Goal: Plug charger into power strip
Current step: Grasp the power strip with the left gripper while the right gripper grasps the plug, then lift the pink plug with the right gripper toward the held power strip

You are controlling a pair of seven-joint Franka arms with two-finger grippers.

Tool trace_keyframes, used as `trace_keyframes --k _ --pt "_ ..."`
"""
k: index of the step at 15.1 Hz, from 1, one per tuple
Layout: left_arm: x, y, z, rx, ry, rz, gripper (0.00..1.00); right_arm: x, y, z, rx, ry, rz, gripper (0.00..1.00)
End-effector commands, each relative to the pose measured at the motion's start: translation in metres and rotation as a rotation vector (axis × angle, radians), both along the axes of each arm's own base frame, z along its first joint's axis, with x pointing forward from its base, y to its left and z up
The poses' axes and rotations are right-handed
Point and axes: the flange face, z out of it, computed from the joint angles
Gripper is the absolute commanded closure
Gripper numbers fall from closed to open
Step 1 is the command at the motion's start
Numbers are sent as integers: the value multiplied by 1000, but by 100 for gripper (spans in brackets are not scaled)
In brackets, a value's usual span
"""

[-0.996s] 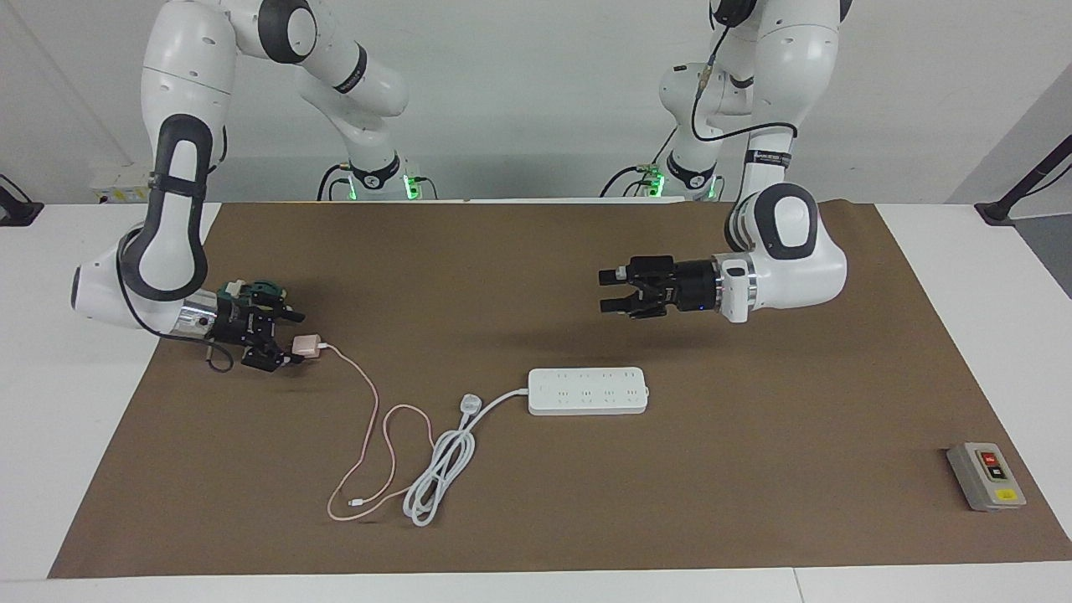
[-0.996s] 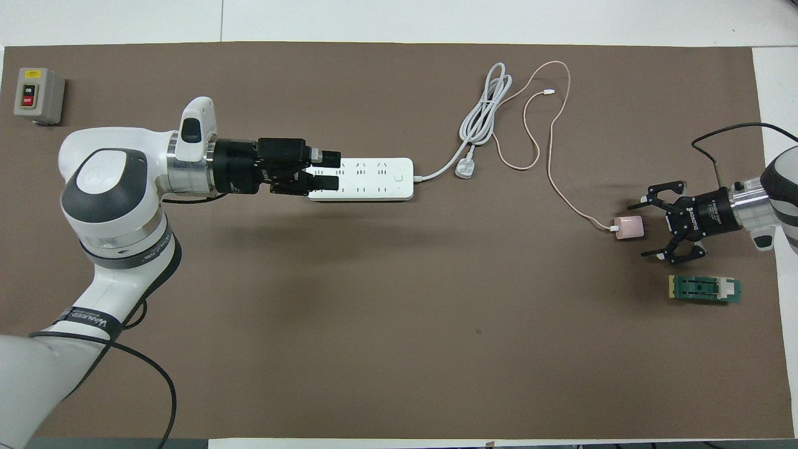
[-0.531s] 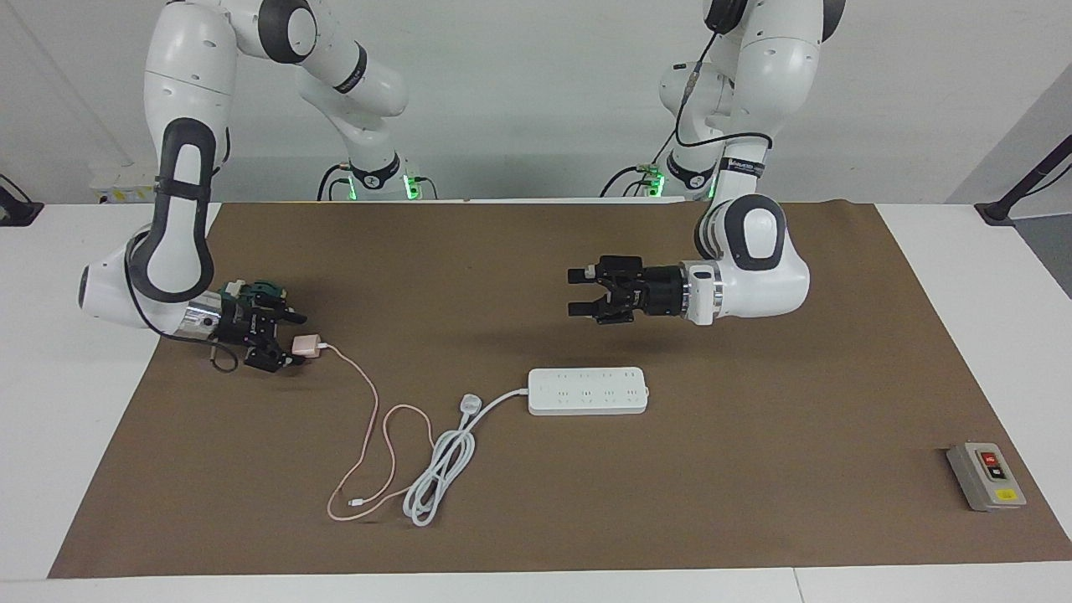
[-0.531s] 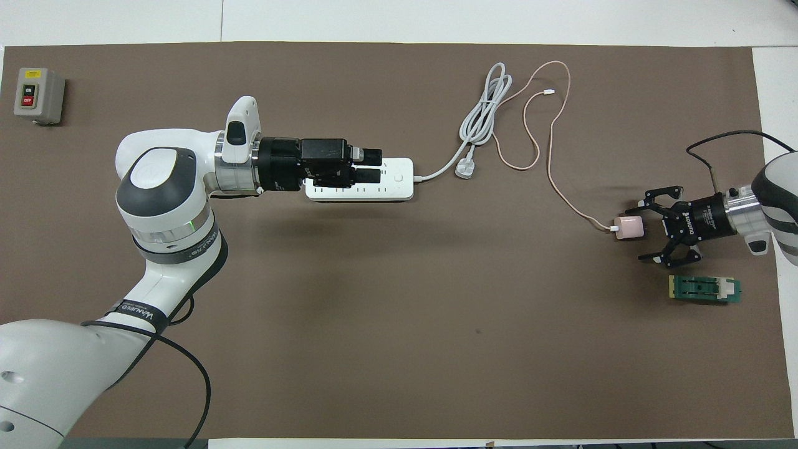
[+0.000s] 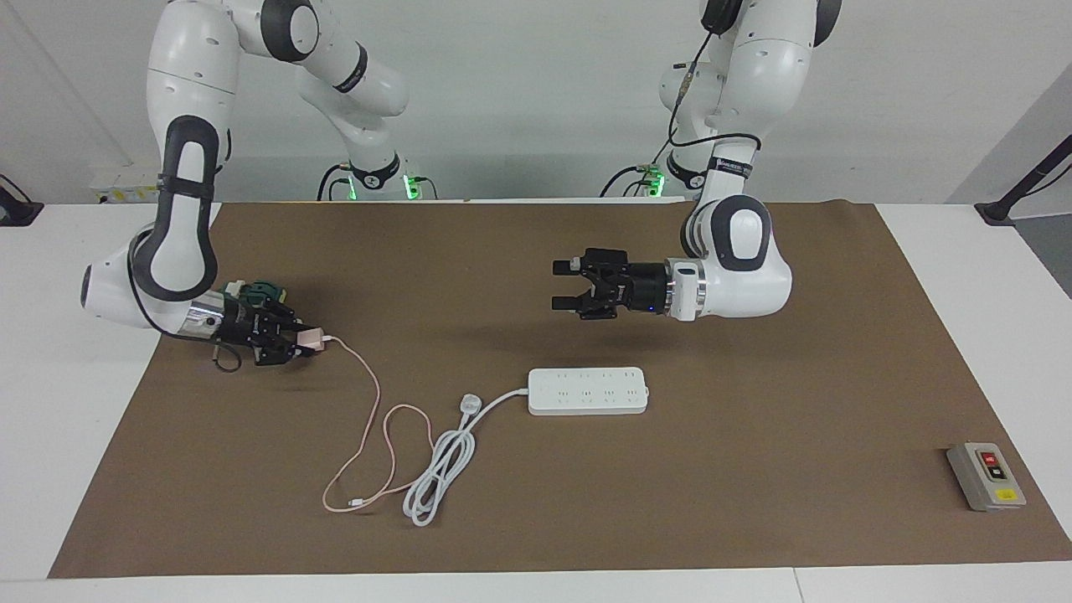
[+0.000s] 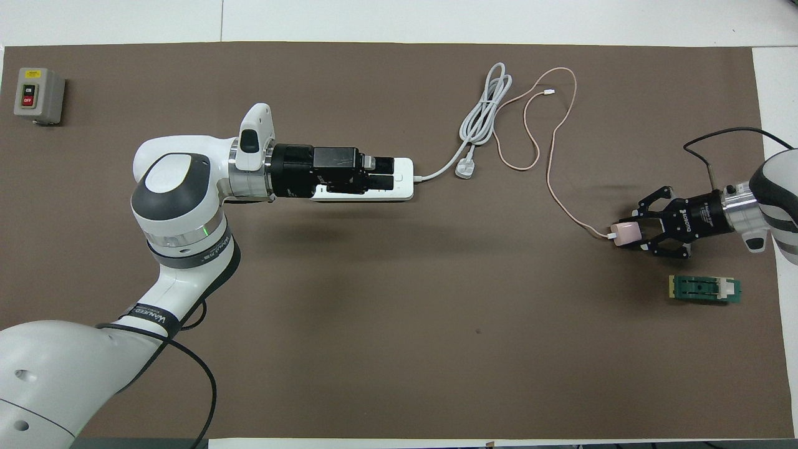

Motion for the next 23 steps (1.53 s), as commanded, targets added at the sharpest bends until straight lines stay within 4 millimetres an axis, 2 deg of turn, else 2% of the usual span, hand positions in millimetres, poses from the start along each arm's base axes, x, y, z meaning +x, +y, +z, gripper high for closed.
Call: trace_keyframes --k 1,4,6,8,12,15,17,18,23 --pt "-9 13 -16 -22 -12 16 0 22 15 36 13 25 -46 100" --pt "-12 44 -19 -49 -15 25 0 37 49 76 27 25 -69 100" --pt "-11 65 -20 -66 -13 34 0 43 83 105 37 26 -87 100" --pt "-14 69 -21 -70 -9 32 0 46 109 128 27 15 -90 100" --pt "-13 56 -23 -43 -27 48 0 58 169 155 -11 0 -110 100" --pt "-12 50 -20 -46 -32 47 0 64 210 173 37 37 -158 100" --pt "-12 50 -22 -40 -31 52 0 64 224 185 70 32 -182 100" --pt "-13 47 -23 -33 -31 53 0 62 240 187 75 30 -162 100" --pt "-8 35 -17 -31 -44 73 0 59 290 204 95 19 -188 100"
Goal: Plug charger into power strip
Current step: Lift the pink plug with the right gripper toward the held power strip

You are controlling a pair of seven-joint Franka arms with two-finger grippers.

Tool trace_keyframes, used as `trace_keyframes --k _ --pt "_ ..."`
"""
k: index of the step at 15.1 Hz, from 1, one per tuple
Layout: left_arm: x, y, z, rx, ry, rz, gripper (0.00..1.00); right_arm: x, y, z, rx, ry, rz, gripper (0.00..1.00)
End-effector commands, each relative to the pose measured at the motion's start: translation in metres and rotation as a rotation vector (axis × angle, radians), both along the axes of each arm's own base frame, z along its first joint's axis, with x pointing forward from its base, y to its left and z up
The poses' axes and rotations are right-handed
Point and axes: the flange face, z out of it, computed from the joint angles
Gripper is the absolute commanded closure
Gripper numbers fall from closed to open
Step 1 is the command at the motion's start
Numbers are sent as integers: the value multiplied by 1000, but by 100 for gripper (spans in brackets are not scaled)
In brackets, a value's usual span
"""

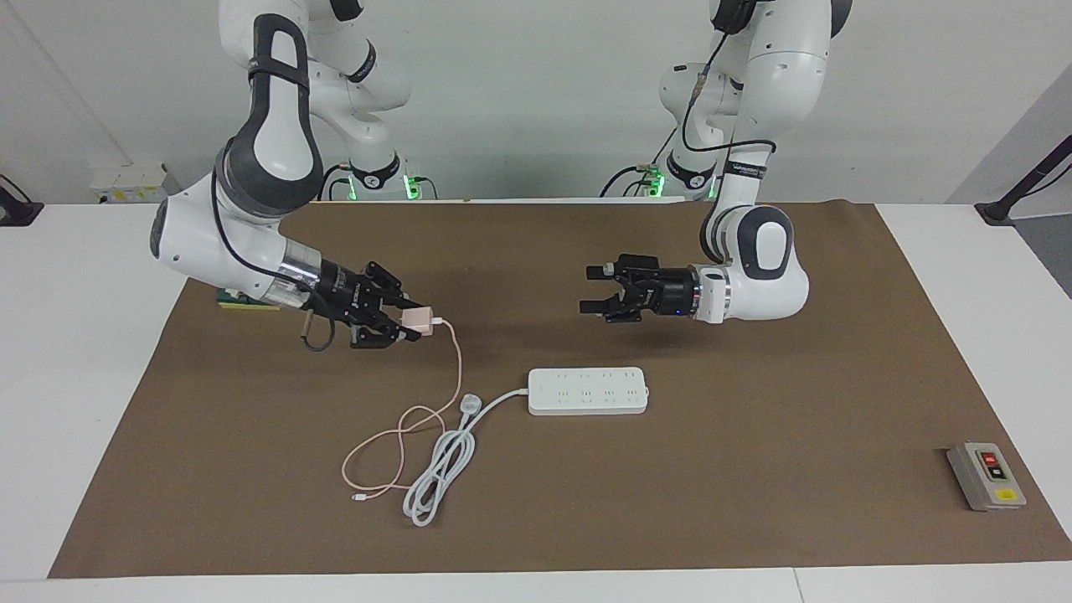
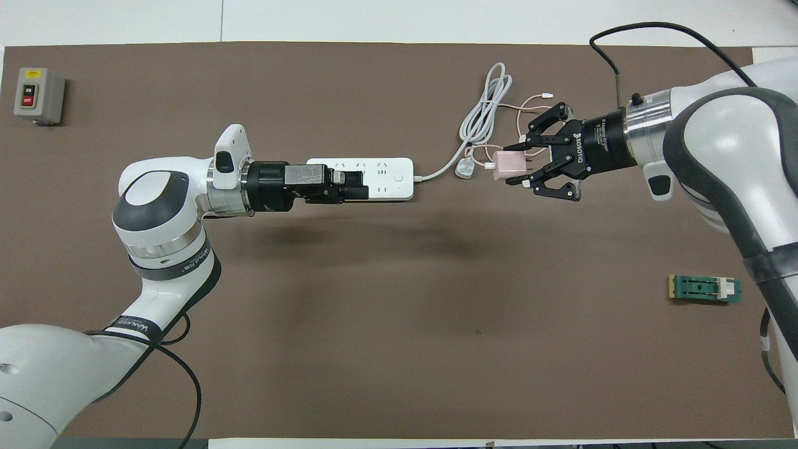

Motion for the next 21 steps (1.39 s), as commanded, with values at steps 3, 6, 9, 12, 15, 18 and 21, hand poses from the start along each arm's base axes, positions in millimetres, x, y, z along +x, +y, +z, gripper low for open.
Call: trace_keyframes --k 3,6,9,12,15,18,21 --pt "1 -21 11 -22 -14 62 0 -6 47 17 17 -11 -43 100" --pt "6 -29 18 -8 -35 79 0 -10 79 20 5 -33 -57 100" --pt "6 -40 15 -2 -26 95 0 -11 94 20 -5 -51 -84 100" --pt "7 -45 16 10 -34 105 0 -10 96 20 -2 -57 -92 100" --pt "10 -54 18 20 -42 120 0 -10 101 21 -6 -60 -114 100" --pt "13 -60 16 41 -45 136 0 -14 120 21 16 -65 -127 100" --pt "15 -64 17 51 -47 152 0 -20 125 16 13 -47 -110 100"
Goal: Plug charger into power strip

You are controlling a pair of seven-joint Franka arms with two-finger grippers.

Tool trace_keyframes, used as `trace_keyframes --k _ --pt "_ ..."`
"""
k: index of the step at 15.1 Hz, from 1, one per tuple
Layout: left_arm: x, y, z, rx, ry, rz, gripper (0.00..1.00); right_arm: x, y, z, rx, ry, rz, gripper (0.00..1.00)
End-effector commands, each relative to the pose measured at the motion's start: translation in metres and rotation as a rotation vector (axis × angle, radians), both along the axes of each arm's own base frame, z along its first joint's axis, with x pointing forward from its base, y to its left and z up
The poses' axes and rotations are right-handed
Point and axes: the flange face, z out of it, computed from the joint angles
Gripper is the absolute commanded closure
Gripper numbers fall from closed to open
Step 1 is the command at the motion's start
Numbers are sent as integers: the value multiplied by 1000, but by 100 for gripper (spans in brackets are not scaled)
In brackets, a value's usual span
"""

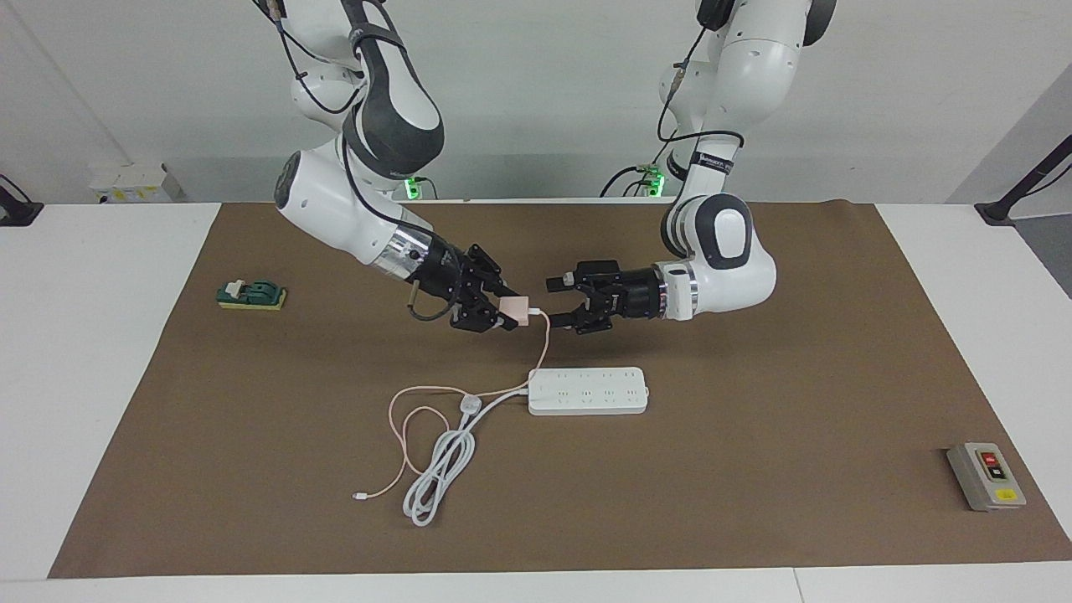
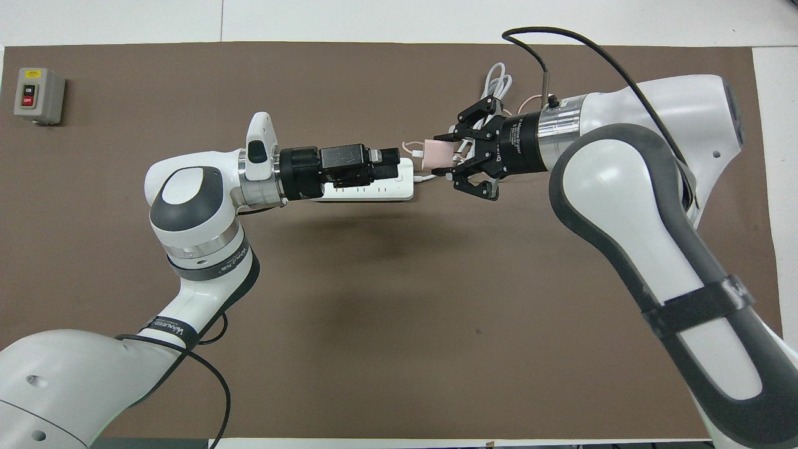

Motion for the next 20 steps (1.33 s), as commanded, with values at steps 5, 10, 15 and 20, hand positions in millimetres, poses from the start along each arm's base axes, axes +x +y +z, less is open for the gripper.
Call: trace_keyframes --k 5,10,15,20 --pt "3 -15 0 -10 -5 22 0 -11 5 -5 12 19 -5 100" --pt "2 -15 -1 -7 -4 22 0 -14 9 -8 8 19 -2 100" --pt "1 -15 -3 0 -5 19 19 -14 12 -9 7 16 0 100" --pt "2 -13 -4 11 -5 29 71 -13 12 -8 6 11 -6 100"
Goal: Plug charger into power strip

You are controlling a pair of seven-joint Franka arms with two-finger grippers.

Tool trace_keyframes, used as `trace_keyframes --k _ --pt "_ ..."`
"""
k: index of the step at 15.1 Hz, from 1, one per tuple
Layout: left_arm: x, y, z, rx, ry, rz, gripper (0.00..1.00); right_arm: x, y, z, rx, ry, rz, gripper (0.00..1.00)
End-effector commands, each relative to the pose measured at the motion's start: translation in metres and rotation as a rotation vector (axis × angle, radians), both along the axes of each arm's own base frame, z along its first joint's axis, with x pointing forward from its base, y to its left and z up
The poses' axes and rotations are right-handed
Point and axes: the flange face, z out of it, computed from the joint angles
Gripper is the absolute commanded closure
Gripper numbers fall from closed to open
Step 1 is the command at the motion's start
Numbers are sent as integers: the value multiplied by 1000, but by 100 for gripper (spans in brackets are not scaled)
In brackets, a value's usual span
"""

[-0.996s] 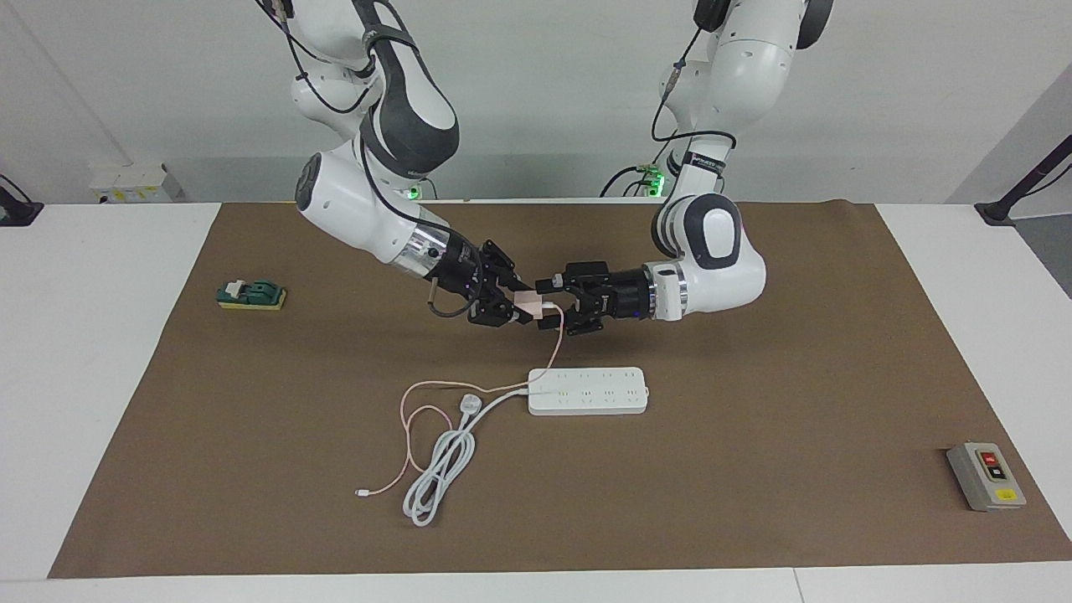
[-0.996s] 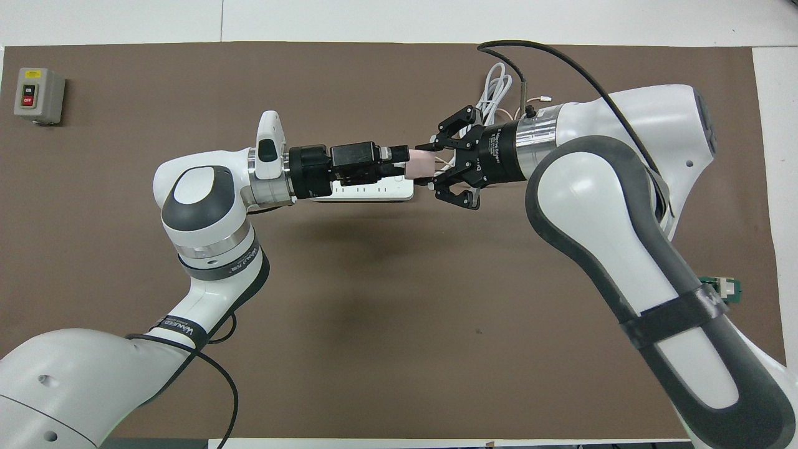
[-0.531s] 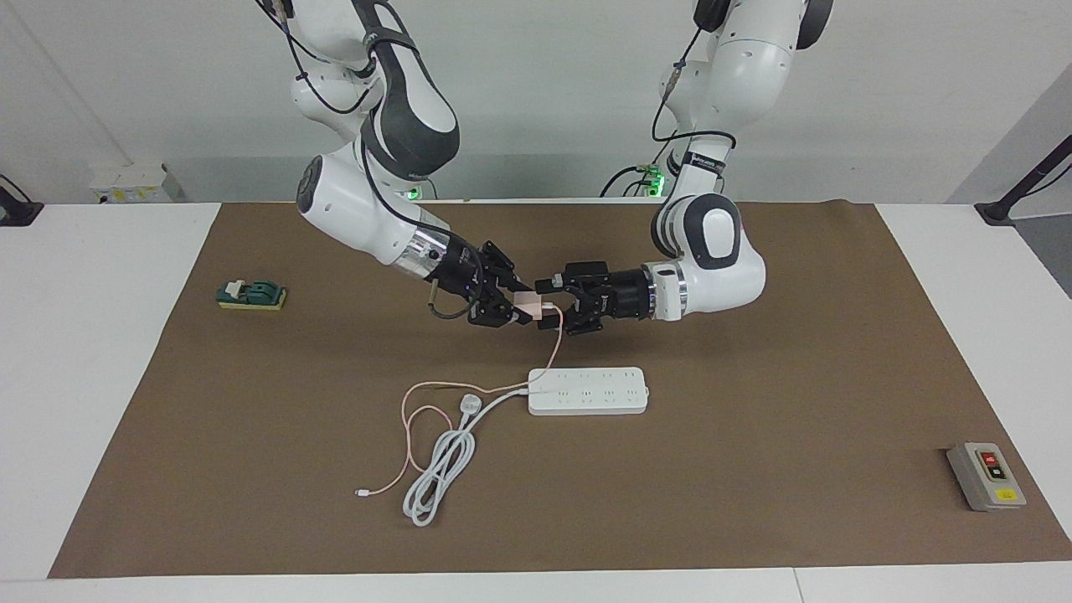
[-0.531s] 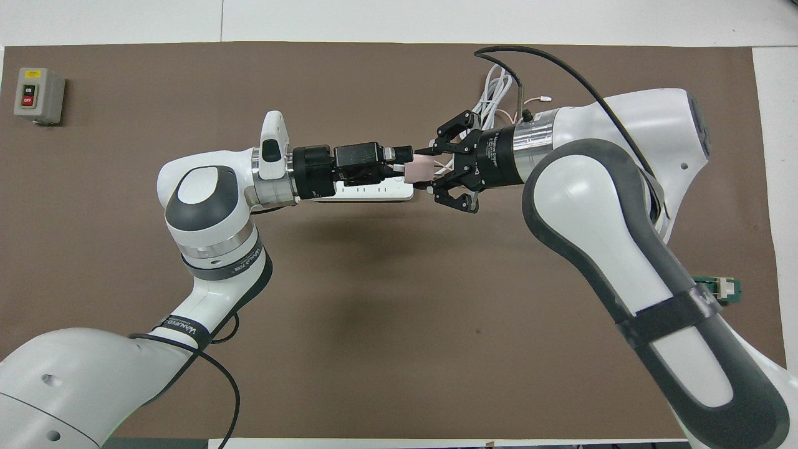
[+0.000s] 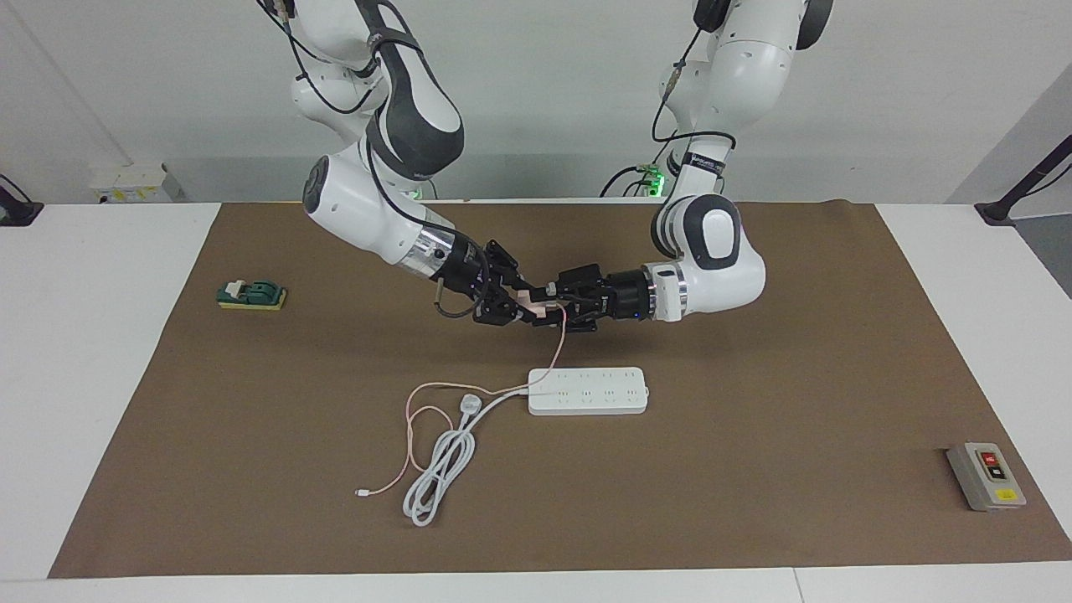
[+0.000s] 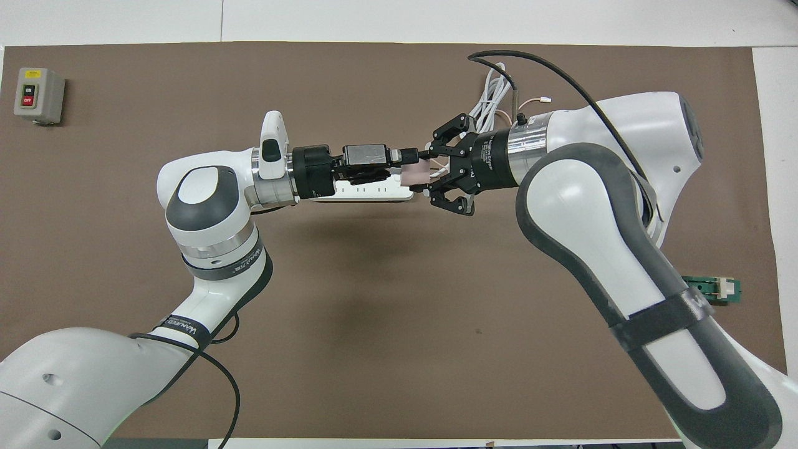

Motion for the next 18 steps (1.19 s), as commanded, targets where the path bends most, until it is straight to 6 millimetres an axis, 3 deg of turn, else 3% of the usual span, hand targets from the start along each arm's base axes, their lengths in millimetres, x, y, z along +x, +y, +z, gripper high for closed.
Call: trace_keyframes --k 1,2,10,11,12,13,14,18 --pt "1 -5 -3 5 -7 15 91 -6 1 2 12 -6 -18 100" --pt "0 -5 -3 5 -8 12 100 -6 1 2 12 -6 -18 100" --pt "1 -6 -1 2 -12 2 100 -5 -1 2 11 -5 -19 100" --pt "1 -6 -1 3 -12 6 100 -4 -5 1 10 -1 -24 96" --pt "1 -6 -1 3 -12 8 100 -5 -8 -4 8 9 -27 51" --pt "1 -6 -1 2 -12 9 100 -5 -9 -4 8 11 -26 15" --pt "1 -6 -1 -2 -10 12 100 -5 -9 -4 -1 6 -20 0" --pt "1 -7 0 -7 -10 14 100 -3 -11 -2 -11 -4 -19 0"
